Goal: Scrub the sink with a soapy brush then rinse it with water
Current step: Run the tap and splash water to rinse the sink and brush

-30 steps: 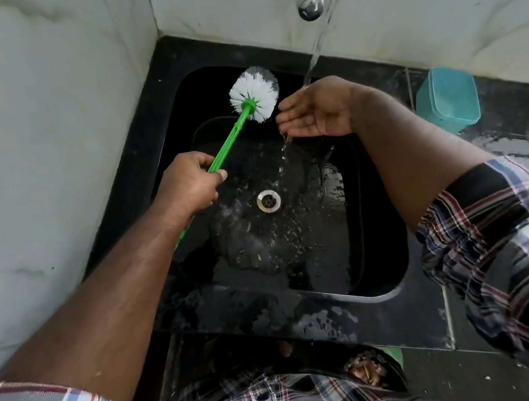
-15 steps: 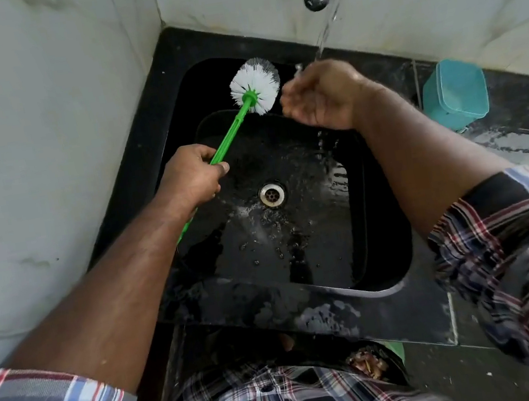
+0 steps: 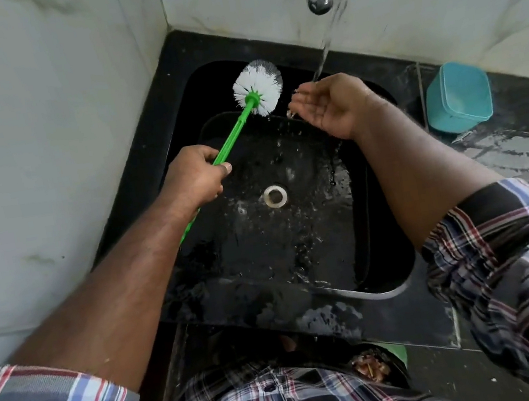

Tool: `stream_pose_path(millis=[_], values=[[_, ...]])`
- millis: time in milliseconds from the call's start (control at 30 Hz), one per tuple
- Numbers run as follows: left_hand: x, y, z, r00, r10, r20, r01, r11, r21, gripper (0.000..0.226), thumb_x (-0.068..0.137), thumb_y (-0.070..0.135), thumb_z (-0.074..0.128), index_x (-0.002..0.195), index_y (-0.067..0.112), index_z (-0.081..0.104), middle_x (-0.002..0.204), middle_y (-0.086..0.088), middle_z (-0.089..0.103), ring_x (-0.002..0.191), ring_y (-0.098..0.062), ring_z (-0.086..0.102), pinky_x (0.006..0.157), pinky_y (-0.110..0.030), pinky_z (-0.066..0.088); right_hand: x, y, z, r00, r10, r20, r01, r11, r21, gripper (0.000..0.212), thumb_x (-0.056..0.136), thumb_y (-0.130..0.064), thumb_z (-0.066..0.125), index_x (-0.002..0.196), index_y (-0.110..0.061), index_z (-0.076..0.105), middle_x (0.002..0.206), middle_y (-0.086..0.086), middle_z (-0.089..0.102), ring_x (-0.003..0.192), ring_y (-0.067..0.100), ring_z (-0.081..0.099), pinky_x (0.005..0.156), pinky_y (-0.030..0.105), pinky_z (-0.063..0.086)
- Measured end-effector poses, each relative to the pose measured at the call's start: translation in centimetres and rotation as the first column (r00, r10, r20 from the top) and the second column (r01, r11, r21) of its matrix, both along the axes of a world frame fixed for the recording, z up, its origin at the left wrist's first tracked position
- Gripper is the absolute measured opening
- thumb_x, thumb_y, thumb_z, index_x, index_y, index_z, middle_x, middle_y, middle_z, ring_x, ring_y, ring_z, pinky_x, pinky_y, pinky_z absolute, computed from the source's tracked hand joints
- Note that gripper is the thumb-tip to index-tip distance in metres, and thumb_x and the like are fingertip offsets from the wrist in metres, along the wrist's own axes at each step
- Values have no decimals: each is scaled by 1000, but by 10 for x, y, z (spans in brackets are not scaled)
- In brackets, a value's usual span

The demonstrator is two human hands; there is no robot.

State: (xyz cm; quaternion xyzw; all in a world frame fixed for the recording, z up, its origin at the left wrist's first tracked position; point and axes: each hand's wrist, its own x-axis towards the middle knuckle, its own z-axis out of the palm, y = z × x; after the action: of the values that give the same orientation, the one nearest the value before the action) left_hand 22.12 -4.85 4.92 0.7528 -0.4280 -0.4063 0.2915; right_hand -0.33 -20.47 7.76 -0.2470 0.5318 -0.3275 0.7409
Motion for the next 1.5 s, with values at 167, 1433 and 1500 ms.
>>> stream_pose_path(millis=[167, 1433, 1500], values=[[3, 3, 3, 1000, 3, 13, -3, 1000, 1, 26, 90, 25, 69, 115, 18, 68, 77, -2, 67, 60, -13, 63, 52, -26, 48, 4, -8, 2, 879, -359, 315, 341, 933, 111, 24, 94, 0, 39, 84, 8, 59, 82, 21, 62, 80, 32, 64, 65, 31, 60], [27, 1, 12, 994, 106, 33, -106, 994, 1, 7, 92, 23, 63, 92, 20, 69, 79, -4, 69, 55, -12, 58, 50, -25, 48, 6, -6, 15, 886, 439, -150, -444, 896, -4, 19, 91, -10, 49, 96, -6, 67, 92, 13, 70, 82, 25, 72, 72, 31, 58], [27, 2, 13, 995, 100, 28, -101, 995, 14, 6, 92, 22, 63, 96, 21, 67, 81, -4, 70, 56, -13, 58, 49, -25, 47, -4, -5, 21, 752, 581, -312, -610, 792, 5, 21, 95, -10, 48, 104, -8, 68, 102, 13, 73, 97, 28, 72, 86, 39, 57]])
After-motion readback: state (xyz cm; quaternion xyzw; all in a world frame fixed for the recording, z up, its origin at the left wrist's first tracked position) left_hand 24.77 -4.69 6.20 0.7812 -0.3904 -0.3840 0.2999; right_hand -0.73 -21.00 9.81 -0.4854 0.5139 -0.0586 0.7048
